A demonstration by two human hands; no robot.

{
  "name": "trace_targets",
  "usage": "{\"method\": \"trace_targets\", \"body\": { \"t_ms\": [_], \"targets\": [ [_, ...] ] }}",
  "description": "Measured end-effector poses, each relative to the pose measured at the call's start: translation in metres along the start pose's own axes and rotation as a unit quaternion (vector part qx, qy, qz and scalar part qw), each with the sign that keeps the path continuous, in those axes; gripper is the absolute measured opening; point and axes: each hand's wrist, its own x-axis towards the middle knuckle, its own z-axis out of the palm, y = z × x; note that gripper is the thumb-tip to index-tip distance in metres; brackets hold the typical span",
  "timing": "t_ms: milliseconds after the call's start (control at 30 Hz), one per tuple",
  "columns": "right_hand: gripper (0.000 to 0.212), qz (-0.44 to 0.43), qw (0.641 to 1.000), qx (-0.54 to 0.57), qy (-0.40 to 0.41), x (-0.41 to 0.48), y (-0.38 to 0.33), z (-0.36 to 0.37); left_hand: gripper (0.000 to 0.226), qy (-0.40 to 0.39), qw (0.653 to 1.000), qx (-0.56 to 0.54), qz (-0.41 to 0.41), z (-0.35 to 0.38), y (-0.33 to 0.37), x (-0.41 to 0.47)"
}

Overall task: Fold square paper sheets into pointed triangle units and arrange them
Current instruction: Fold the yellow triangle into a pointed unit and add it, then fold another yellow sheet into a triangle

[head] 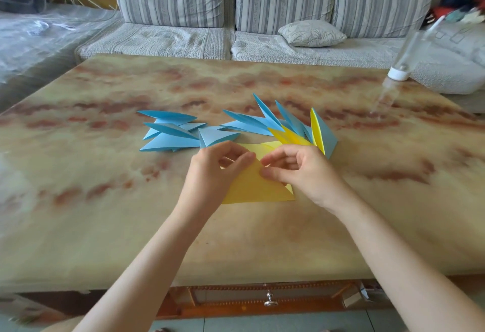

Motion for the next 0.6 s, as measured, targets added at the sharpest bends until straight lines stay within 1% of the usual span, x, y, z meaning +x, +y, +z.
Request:
{"method": "trace_targets", "body": {
  "t_ms": [100,133,167,233,267,300,367,467,600],
  "targets": [
    [0.017,0.028,0.998,-0.053,0.024,0.003,0.008,-0.015,0.009,-0.050,0.999,-0.015,-0.017,0.003,-0.007,0.000],
    [0.018,0.043,0.995,-0.083,0.045,0.004,0.012,-0.023,0.016,-0.066,0.998,-0.001,-0.020,0.003,-0.011,0.000],
    [0.018,0.062,0.989,-0.113,0.076,0.004,0.018,-0.032,0.027,-0.083,0.995,0.048,-0.011,0.003,-0.014,-0.001],
    [0.015,0.102,0.967,-0.184,0.143,0.004,0.031,-0.050,0.047,-0.124,0.973,0.191,0.040,0.003,-0.020,-0.003],
    [0.014,0.120,0.954,-0.216,0.169,0.004,0.036,-0.057,0.054,-0.149,0.959,0.230,0.070,0.004,-0.021,-0.003],
    [0.014,0.137,0.944,-0.237,0.185,0.003,0.040,-0.062,0.061,-0.180,0.948,0.246,0.090,0.006,-0.022,-0.003],
    [0.019,0.165,0.931,-0.263,0.193,0.002,0.045,-0.067,0.068,-0.222,0.933,0.263,0.103,0.009,-0.026,-0.002],
    [0.019,0.190,0.906,-0.326,0.193,0.002,0.047,-0.066,0.063,-0.230,0.931,0.268,0.097,0.011,-0.030,-0.002],
    [0.004,0.198,0.867,-0.406,0.210,0.000,0.041,-0.063,0.056,-0.197,0.934,0.280,0.106,0.008,-0.032,-0.002]
  ]
}}
